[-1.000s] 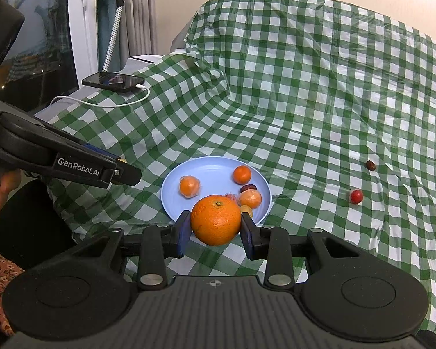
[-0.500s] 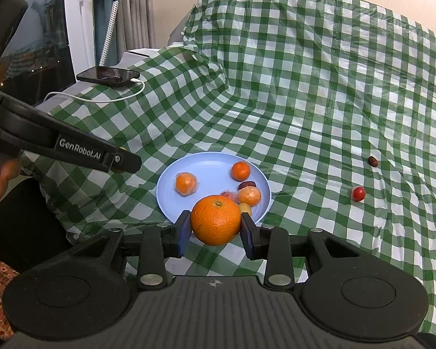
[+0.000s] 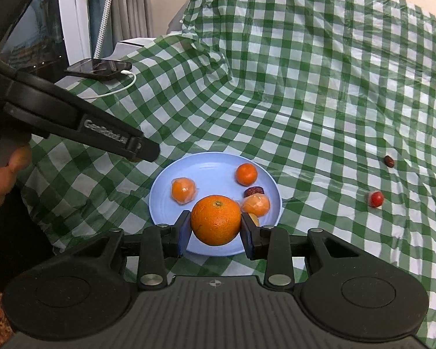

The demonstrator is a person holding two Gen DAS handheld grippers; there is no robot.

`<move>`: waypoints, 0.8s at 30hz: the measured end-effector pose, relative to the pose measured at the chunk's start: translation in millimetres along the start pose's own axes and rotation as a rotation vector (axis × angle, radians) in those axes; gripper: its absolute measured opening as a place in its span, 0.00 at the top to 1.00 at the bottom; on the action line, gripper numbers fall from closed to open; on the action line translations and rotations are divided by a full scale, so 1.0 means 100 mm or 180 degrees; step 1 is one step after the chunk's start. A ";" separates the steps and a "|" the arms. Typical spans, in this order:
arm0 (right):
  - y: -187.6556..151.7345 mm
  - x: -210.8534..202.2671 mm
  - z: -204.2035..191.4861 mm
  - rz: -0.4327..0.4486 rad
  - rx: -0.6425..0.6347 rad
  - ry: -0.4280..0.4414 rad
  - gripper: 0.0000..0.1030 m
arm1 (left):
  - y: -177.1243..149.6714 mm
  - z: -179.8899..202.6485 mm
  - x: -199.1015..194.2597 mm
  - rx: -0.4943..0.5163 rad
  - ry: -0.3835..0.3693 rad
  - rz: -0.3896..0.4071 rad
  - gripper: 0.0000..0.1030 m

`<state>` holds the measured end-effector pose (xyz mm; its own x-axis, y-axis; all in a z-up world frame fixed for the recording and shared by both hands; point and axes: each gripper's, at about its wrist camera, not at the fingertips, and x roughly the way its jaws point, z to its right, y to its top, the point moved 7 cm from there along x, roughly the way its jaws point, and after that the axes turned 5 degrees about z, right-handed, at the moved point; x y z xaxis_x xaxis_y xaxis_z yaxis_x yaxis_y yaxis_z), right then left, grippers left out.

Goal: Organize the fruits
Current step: 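Carry the yellow-green fruit and orange in both tools toward the blue plate, then lower the held fruits in both tools over the plate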

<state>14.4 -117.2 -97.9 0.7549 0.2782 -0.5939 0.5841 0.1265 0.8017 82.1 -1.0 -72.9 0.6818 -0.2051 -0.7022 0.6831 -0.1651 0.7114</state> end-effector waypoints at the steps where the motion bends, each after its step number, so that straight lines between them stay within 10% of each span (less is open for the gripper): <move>1: 0.01 0.04 0.01 -0.0017 0.0017 0.0008 0.64 | 0.01 0.00 0.05 -0.0005 -0.0003 -0.0021 0.73; 24: -0.12 0.99 0.13 -0.0459 0.0131 0.0057 0.64 | 0.07 -0.12 1.12 0.0074 0.0088 -0.0382 0.72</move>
<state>86.1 -103.8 -167.0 0.6570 0.2770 -0.7012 0.6982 0.1273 0.7045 166.1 -13.9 -147.2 0.6026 -0.1558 -0.7827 0.7543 -0.2091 0.6223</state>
